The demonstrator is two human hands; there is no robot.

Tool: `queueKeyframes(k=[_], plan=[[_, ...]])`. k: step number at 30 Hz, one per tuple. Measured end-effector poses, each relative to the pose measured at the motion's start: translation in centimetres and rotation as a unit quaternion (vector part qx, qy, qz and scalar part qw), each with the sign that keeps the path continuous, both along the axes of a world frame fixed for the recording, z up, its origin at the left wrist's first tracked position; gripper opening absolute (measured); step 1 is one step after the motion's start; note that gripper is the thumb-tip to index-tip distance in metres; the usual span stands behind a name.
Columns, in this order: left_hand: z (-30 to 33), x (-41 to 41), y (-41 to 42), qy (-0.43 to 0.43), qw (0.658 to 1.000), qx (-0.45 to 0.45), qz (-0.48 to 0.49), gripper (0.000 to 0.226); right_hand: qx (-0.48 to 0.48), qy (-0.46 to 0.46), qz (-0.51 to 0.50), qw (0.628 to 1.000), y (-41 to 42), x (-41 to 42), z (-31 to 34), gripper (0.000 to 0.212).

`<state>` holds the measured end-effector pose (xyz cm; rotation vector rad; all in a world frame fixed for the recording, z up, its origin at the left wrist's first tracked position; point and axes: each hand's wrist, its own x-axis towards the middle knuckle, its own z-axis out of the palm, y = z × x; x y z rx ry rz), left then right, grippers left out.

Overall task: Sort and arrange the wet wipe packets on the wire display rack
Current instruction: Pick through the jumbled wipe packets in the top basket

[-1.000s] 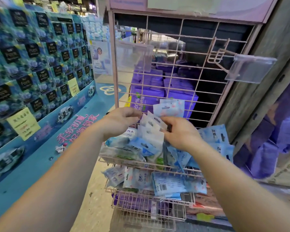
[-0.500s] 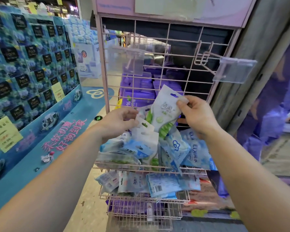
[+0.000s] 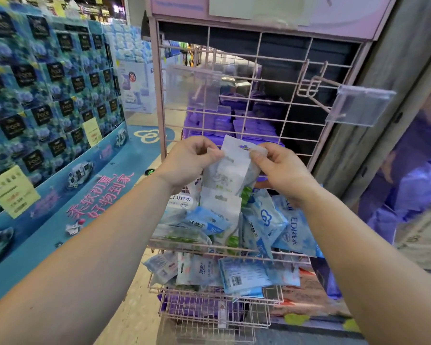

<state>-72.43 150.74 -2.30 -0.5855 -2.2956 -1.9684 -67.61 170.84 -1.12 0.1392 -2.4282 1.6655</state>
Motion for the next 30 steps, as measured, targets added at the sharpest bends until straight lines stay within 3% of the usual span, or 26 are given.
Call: queueKeyframes(k=[3,6,10,13,14,16,19,21,22,24,25,26,27,30], plan=[[0.4,-0.3,0.8,0.007,0.999,0.031,0.03,0.017,-0.016,-0.029,0.041,0.999,-0.7,0.2,0.6,0.027],[0.6,-0.5,1.1,0.014,0.997,0.063,0.042,0.016,0.017,-0.037,0.055,0.998,-1.0,0.7,0.9,0.05],[0.6,-0.4,1.0,0.023,0.995,0.097,0.03,0.012,0.096,0.034,-0.028,0.994,-1.9,0.5,0.8,0.022],[-0.1,-0.4,-0.2,-0.042,0.991,0.112,-0.063,0.043,0.056,0.07,-0.015,0.996,-2.6,0.6,1.4,0.011],[-0.4,-0.3,-0.7,-0.069,0.986,0.095,-0.119,0.051,0.03,0.089,0.0,0.996,-2.9,0.7,1.7,0.011],[-1.1,0.0,-1.4,-0.081,0.975,0.056,-0.201,0.045,-0.006,0.111,0.038,0.993,-3.7,0.9,2.6,0.016],[-1.8,0.4,-2.4,-0.053,0.983,0.095,-0.146,0.045,-0.022,0.111,0.045,0.993,-4.8,1.3,3.1,0.032],[-2.5,0.3,-3.8,-0.056,0.983,0.156,-0.08,0.047,0.063,0.05,-0.002,0.997,-4.3,2.1,3.1,0.058],[-2.9,0.2,-4.6,-0.063,0.98,0.185,-0.045,0.047,0.185,-0.008,0.005,0.983,-3.8,2.5,2.9,0.071],[-3.7,0.1,-6.4,-0.084,0.97,0.228,0.016,0.054,0.455,-0.112,0.082,0.88,-3.3,3.5,2.0,0.068],[-4.1,0.1,-7.2,-0.089,0.968,0.234,0.031,0.054,0.524,-0.126,0.1,0.836,-3.1,3.6,1.1,0.054],[-4.4,0.2,-7.8,-0.09,0.968,0.231,0.034,0.048,0.521,-0.118,0.088,0.841,-3.1,3.6,0.6,0.035],[-4.6,0.2,-8.1,-0.089,0.97,0.226,0.031,0.04,0.469,-0.1,0.063,0.875,-3.1,3.5,0.4,0.023],[-4.8,0.4,-8.4,-0.098,0.969,0.227,0.019,0.033,0.277,-0.018,-0.048,0.959,-2.6,2.1,0.8,0.02]])
